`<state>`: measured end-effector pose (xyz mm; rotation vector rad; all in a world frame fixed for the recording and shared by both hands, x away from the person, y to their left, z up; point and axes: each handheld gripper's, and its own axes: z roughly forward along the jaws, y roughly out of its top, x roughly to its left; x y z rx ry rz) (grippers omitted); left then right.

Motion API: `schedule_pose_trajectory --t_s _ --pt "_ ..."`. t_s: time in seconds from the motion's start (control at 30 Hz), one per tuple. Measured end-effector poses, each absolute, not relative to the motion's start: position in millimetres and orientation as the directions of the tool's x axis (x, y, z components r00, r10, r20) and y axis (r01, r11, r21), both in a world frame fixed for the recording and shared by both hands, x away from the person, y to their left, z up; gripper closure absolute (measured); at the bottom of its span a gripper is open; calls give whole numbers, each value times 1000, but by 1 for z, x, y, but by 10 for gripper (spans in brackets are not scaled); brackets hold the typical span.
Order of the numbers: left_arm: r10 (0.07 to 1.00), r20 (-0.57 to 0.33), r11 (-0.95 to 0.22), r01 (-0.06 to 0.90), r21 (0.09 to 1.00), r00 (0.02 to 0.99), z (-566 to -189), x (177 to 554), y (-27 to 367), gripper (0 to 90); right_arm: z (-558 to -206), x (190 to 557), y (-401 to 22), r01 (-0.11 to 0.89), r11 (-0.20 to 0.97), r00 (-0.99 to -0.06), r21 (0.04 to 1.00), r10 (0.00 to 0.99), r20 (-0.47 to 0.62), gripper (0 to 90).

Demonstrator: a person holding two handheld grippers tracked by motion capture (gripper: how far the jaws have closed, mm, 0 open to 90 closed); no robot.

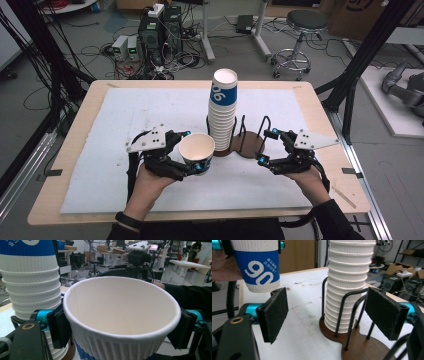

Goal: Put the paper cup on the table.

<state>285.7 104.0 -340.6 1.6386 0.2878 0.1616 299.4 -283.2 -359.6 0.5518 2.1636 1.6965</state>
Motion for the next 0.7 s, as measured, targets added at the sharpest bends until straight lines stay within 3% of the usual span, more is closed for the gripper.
schedule_pose_trajectory --t_s 0.7 --pt "388 -18 -77 52 996 922 -330 291 126 209 -361 300 -289 100 254 -841 962 538 -54 196"
